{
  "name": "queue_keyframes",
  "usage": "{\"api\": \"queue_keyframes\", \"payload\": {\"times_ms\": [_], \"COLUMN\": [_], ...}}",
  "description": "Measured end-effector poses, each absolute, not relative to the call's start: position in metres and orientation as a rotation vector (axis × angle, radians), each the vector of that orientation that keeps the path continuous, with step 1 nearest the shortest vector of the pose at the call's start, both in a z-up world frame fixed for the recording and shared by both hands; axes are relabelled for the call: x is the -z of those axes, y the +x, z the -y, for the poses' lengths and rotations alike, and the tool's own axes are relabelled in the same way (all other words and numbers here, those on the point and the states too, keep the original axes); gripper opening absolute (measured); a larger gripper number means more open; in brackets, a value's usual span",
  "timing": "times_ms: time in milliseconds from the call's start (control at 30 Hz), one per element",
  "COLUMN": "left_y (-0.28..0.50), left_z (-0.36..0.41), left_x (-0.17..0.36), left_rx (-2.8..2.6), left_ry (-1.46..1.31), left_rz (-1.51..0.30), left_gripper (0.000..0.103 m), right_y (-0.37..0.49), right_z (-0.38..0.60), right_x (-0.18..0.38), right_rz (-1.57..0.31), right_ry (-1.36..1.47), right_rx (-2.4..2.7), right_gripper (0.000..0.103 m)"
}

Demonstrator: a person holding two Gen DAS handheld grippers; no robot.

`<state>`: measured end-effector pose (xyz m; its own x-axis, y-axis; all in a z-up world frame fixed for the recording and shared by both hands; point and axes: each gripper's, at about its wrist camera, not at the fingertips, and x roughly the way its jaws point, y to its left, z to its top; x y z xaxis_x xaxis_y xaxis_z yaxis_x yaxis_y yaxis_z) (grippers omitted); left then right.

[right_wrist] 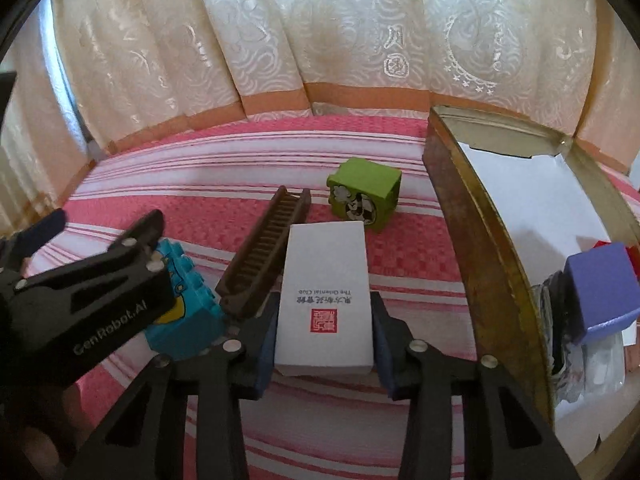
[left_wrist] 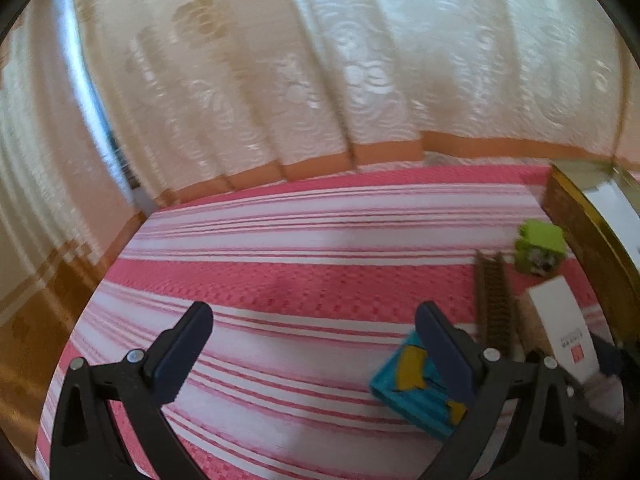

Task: Organize rigid objects
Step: 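Grasp the white card box with the right gripper while the left gripper grasps the blue Lego brick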

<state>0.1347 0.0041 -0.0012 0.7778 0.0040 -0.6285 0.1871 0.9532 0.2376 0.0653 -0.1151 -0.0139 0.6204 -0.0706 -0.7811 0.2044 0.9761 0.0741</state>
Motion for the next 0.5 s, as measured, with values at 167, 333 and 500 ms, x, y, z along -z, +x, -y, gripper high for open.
{"api": "queue_keyframes", "payload": {"times_ms": [167,333,500], "left_y": [0.125,0.122,0.120], "left_z": [0.001,-0.007,0.008], "left_x": [-0.001,-0.006,0.003], "left_rx": [0.358,0.450,0.453], "left_ry": [0.301,0.271,0.312], "left_rz": [-0.727,-0.743,-0.755], "left_gripper": [0.102,0.103,0.103], "right_y": [0.051,0.038,0.025], "right_z": [0.123,0.118,0.115], "right_x": [0.010,-0.002,-0.008], "right_rz": [-0.862,-0.811,-0.776], "right_ry": [0.166,0.146,0.132], "right_rx": [0.116,0.089,0.063], "right_gripper": [0.043,0.043,0.043]}}
